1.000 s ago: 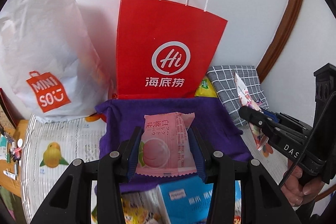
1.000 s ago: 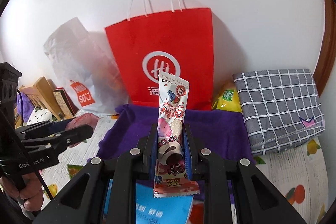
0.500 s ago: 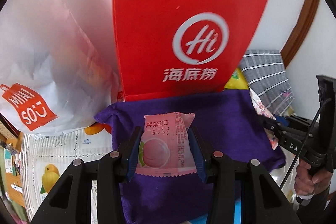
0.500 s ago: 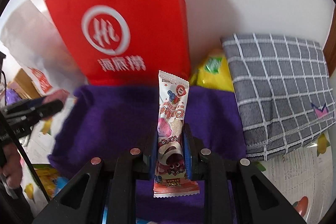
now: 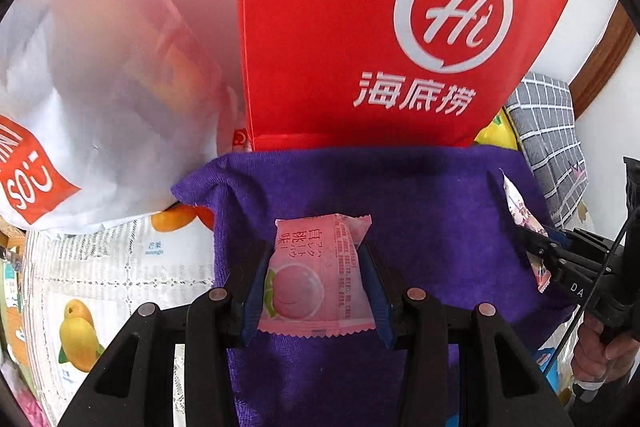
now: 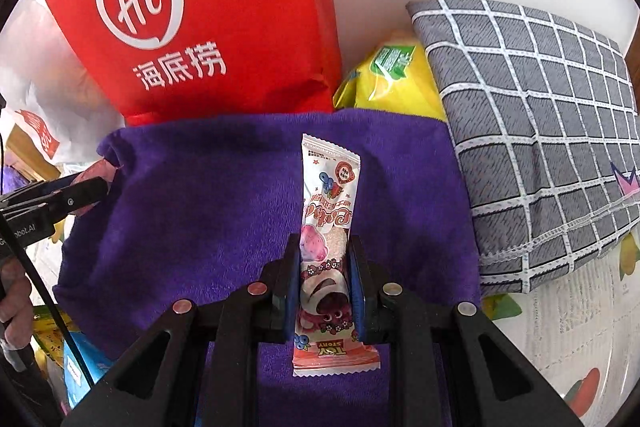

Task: Organize snacks
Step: 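Lower both packets onto the purple towel and open both grippers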

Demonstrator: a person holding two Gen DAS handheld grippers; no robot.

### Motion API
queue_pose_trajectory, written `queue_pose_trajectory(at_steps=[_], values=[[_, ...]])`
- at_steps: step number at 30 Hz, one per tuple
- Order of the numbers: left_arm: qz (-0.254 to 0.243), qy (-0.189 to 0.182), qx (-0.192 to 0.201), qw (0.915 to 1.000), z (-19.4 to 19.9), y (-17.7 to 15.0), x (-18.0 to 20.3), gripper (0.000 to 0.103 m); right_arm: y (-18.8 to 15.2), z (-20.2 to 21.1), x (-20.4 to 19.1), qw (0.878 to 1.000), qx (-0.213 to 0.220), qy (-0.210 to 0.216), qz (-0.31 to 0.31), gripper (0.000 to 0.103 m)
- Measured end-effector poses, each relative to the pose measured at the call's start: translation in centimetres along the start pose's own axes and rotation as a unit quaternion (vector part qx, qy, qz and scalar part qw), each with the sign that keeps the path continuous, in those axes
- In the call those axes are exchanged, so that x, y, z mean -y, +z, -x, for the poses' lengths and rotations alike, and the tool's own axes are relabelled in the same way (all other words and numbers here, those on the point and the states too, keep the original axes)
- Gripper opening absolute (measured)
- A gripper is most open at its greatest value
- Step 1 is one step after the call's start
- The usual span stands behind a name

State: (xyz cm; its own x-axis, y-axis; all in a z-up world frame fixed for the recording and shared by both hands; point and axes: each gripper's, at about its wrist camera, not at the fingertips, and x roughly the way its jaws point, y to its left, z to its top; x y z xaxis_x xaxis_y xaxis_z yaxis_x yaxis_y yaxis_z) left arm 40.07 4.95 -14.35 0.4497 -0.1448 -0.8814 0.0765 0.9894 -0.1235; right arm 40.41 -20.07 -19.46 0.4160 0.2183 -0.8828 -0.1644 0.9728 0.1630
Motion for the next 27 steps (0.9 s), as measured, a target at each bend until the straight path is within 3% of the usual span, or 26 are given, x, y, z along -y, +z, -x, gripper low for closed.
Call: queue_pose_trajectory(at_steps=[10, 13, 15, 18, 27], values=[[0.000, -0.008, -0.010, 0.9999, -0.4, 0.1, -0.3, 0.043, 0.1, -0.1, -0.9, 1.000, -0.005, -0.004, 0.006, 0.025], [0.000, -0.007, -0.008, 0.9999, 0.0, 0.2, -0.1, 0.054, 0.1, 1.2, -1.0, 1.000, -0.004, -0.006, 0.012, 0.036], [0.001, -0.011, 0.002, 0.9999, 1.1, 0.2, 0.0, 0.064, 0.2, 2.7, -1.4, 1.000, 0.013, -0.007, 0.019, 0.046], [-0.006, -0.013, 0.016, 0.9998, 3.0, -0.2, 0.4, 0.067, 0.2, 5.4, -2.5, 0.998, 0.048, -0.014, 0.029, 0.061], [-0.016, -0.019, 0.056, 0.9981, 10.4, -3.1, 1.8, 0.067, -3.4, 14.9, -5.9, 0.988, 0.142, -0.019, 0.048, 0.067]])
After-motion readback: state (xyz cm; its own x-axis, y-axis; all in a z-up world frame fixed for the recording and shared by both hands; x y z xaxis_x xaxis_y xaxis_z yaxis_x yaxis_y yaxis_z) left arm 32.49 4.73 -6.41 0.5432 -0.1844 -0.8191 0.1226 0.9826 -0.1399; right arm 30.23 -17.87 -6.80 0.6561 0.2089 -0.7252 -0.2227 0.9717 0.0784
